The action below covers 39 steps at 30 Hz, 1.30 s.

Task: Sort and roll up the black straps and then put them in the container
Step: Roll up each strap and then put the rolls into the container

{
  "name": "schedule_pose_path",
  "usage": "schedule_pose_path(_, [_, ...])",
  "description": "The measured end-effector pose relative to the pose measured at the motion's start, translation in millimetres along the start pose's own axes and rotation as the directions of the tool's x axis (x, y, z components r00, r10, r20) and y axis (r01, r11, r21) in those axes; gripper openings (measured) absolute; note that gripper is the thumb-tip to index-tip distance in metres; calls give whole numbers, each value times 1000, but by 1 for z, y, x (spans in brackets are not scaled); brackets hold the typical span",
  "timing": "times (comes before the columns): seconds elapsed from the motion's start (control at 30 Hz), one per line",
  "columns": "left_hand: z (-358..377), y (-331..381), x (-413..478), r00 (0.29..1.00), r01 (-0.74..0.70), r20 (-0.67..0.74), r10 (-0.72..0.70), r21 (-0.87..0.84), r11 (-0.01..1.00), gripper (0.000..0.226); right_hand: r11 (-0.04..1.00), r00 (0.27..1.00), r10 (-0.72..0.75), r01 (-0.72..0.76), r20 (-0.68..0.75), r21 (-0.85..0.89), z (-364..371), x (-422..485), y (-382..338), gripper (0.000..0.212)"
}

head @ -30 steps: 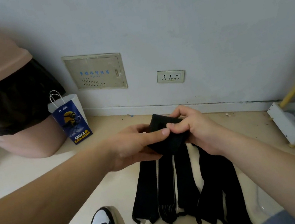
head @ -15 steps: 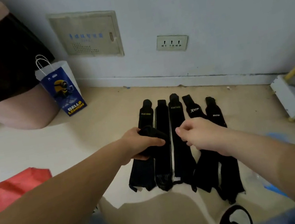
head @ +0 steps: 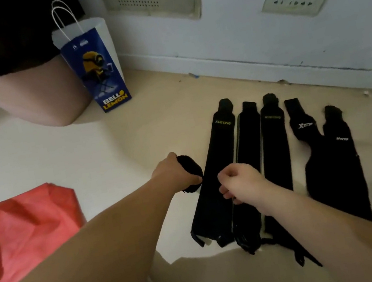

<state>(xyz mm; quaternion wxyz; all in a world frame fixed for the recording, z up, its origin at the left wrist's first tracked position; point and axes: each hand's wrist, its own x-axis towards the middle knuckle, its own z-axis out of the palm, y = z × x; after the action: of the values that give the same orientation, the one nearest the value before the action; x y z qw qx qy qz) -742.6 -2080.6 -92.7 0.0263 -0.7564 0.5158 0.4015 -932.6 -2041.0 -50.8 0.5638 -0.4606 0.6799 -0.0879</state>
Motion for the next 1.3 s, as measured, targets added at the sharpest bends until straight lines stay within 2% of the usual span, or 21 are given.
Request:
schedule_pose_path(0.1, [-2,-5,23,999,-14,-31,18,120,993,75,992,992,113,-110,-57,54,16,27,18,14])
schedule_pose_path(0.2, [-1,-15,42,997,7,-76,9,206,979,76,976,979,191,-181,-75,124,25,47,26,13])
schedule_pose_path(0.4, [12,-28,56,990,67,-130,-48,149,987,84,981,980,192,-194,-49,-30,23,65,45,11])
schedule_pose_path(0.5, [17,-23,48,987,71,-160,-18,333,940,96,980,981,188,-190,-39,-56,16,64,52,11])
schedule_pose_path(0.57, [18,-14,35,970,6,-218,111,476,879,89,981,990,143,-143,-8,-129,13,59,58,12])
schedule_pose_path(0.6, [20,-8,30,938,-94,-240,250,518,850,80,975,992,122,-116,18,-190,12,55,61,13])
schedule_pose_path(0.67, [28,5,18,833,-382,-184,521,491,783,56,947,991,111,-82,78,-310,13,51,69,17])
schedule_pose_path(0.7, [36,11,11,811,-489,-111,574,409,770,43,924,987,118,-70,106,-376,15,49,74,18])
schedule_pose_path(0.73, [46,14,6,828,-524,-22,561,330,786,33,895,982,130,-59,133,-443,17,47,79,21])
schedule_pose_path(0.77, [58,17,2,863,-498,70,500,285,819,28,861,978,142,-47,150,-507,18,45,83,28])
schedule_pose_path(0.83, [81,11,0,935,-349,163,315,260,900,29,792,975,149,-18,165,-610,18,42,86,39])
schedule_pose_path(0.9, [98,-7,-1,984,-165,107,144,227,960,36,763,973,158,-11,170,-646,15,37,83,33])
schedule_pose_path(0.97, [111,-26,-5,998,-37,48,29,182,983,42,770,975,174,-46,139,-637,12,37,84,24])
schedule_pose_path(1.03, [123,-41,-7,997,59,38,-62,77,995,46,850,982,181,-128,55,-510,13,42,90,17])
schedule_pose_path(1.1, [129,-46,-8,989,146,44,-144,-50,988,42,949,967,254,-250,-7,-191,21,49,93,21])
schedule_pose_path(1.17, [133,-46,-4,981,194,40,-191,-109,975,35,923,925,380,-378,-24,70,30,59,93,29])
schedule_pose_path(1.3, [133,-43,6,972,235,70,-226,-178,955,24,851,868,493,-468,-54,239,38,77,98,30])
